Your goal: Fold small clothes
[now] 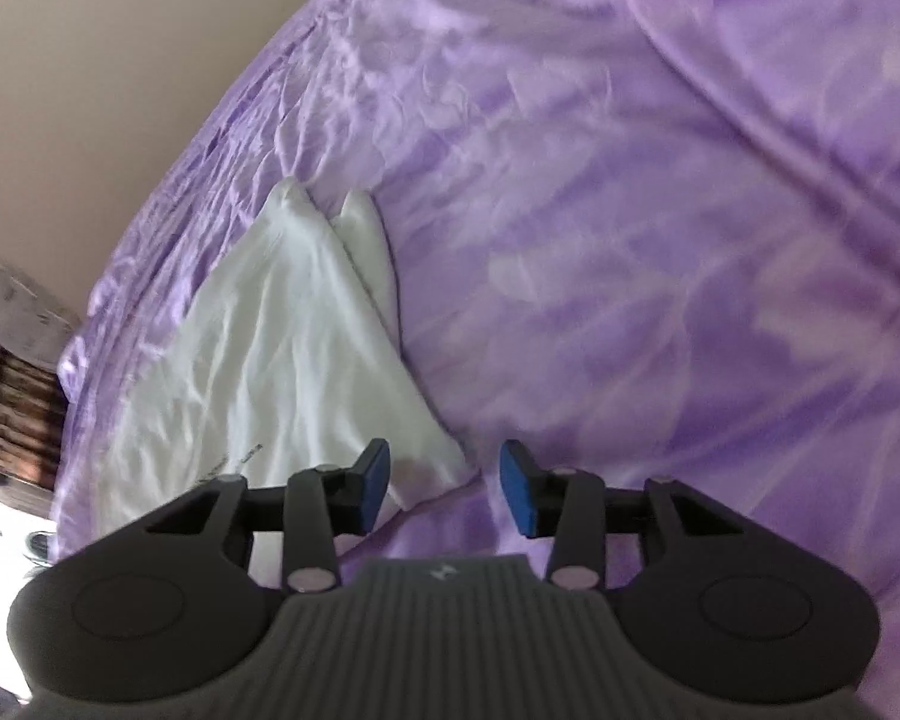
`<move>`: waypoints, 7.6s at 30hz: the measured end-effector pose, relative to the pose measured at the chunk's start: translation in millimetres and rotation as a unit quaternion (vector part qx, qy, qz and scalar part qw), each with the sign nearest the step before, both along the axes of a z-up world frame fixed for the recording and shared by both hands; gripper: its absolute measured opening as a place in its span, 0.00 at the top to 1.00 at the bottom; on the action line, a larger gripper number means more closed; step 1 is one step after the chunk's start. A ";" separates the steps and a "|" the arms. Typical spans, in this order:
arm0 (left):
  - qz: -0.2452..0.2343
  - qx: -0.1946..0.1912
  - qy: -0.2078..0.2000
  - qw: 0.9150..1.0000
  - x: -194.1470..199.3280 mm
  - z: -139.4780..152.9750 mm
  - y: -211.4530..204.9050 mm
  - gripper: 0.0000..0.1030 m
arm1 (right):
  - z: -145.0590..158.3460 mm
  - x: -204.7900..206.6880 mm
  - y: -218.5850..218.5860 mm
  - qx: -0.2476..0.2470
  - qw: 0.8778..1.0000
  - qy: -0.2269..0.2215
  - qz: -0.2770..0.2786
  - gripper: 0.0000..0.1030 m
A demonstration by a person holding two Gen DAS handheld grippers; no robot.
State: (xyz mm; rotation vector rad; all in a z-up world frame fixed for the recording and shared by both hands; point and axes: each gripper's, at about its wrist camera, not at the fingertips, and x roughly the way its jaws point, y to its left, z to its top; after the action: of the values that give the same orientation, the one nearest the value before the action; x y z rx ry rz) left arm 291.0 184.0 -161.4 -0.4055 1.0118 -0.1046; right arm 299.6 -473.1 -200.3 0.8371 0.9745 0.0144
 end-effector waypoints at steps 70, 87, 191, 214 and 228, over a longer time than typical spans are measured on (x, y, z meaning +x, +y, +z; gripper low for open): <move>0.070 -0.054 -0.059 0.994 177.4 -4.7 40.0 0.96 | 14.0 89.7 96.4 -0.302 0.935 -0.062 0.175 0.52; 0.050 0.131 -0.076 0.987 159.0 37.0 20.9 0.87 | 30.3 110.9 65.7 -0.226 0.961 -0.073 0.139 0.50; -0.005 -0.039 -0.085 0.996 31.3 64.5 46.9 0.75 | 122.2 172.0 487.0 -0.099 0.920 -0.113 0.363 0.79; 0.031 -0.166 0.019 0.985 38.7 18.0 27.8 0.57 | 59.1 -5.0 324.8 -0.300 0.862 -0.113 0.394 0.64; -0.002 -0.127 -0.048 0.991 26.3 76.6 10.2 0.89 | 46.0 11.7 330.4 -0.315 0.869 -0.112 0.364 0.95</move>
State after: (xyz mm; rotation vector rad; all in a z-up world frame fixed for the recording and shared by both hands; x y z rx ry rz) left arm 317.4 194.3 -84.8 -0.6250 0.9068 -0.2566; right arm 311.3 -142.8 -154.4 -0.1662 0.9410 0.4140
